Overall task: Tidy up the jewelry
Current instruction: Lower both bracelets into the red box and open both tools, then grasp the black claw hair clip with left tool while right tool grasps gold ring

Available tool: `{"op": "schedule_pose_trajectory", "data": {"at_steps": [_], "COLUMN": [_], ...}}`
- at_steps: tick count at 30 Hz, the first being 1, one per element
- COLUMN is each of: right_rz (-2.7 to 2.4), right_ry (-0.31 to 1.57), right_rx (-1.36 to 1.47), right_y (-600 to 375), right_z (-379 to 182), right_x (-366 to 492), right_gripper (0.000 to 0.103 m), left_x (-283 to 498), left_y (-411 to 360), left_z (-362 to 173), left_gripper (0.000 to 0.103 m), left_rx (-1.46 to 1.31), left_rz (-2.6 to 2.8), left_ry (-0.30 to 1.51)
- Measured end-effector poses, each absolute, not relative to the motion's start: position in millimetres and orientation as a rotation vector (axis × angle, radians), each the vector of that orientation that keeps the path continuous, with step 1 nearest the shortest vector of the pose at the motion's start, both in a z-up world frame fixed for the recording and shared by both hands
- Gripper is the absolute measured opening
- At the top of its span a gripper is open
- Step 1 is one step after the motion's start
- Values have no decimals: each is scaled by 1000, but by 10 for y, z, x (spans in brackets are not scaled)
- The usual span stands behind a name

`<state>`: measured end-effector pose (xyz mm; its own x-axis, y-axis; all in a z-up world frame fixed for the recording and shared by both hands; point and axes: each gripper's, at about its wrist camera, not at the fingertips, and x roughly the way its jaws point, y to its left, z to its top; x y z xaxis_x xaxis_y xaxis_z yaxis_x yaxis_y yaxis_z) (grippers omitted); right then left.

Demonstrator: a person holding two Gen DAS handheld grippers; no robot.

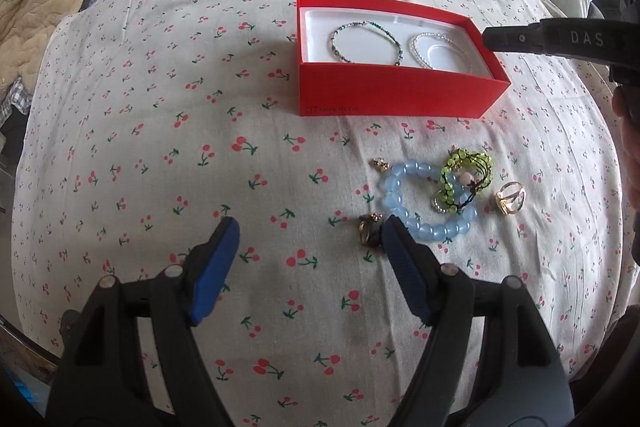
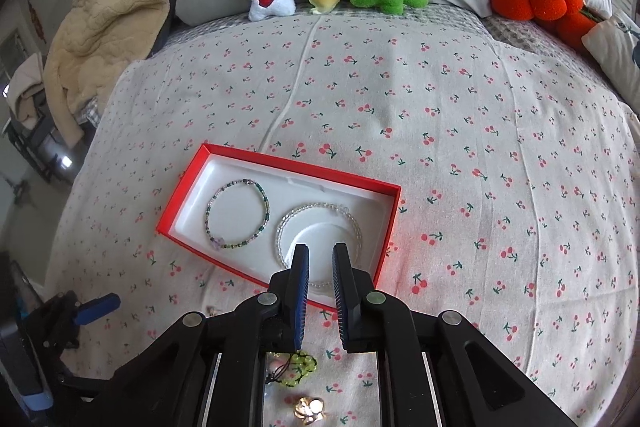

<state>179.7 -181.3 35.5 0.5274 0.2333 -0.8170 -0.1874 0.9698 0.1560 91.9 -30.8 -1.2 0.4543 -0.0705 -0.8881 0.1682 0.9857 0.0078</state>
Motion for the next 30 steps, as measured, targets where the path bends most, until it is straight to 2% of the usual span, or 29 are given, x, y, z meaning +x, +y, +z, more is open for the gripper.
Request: {"op": "schedule_pose_trajectory", "data": {"at_steps": [6,9,11,13,14,21,30], "right_rz": [231,230,236,235,236,252,277], "right_ry": [1029,1038,1041,1024,1013,1009,1039], "right_rx": [53,16,-17,-51,-68,-159,-152], "right_y": [-1884,-1878,-1867,-1858,-1852,-1819,-1875], "right_z": [269,223,190,165,154,-73,-278], "right_x": [1558,1423,1326,1208,1149,885,772], "right_gripper": [14,22,33,67,69,73,74], "left_x": [785,716,680,650,634,536,464], "left_y": [-291,-282,-261,-239,-229,-154,-193], "left_z": [-37,-64,-90,-125,-147,-307,-320], "left_gripper": [76,80,81,82,82,82,82], "left_rx": [106,118,120,123,125,122,123], "left_rz": [-144,-142,-141,-139,-139,-143,-214], "left_ry": [1107,1116,1122,1132,1138,1163,1077]}}
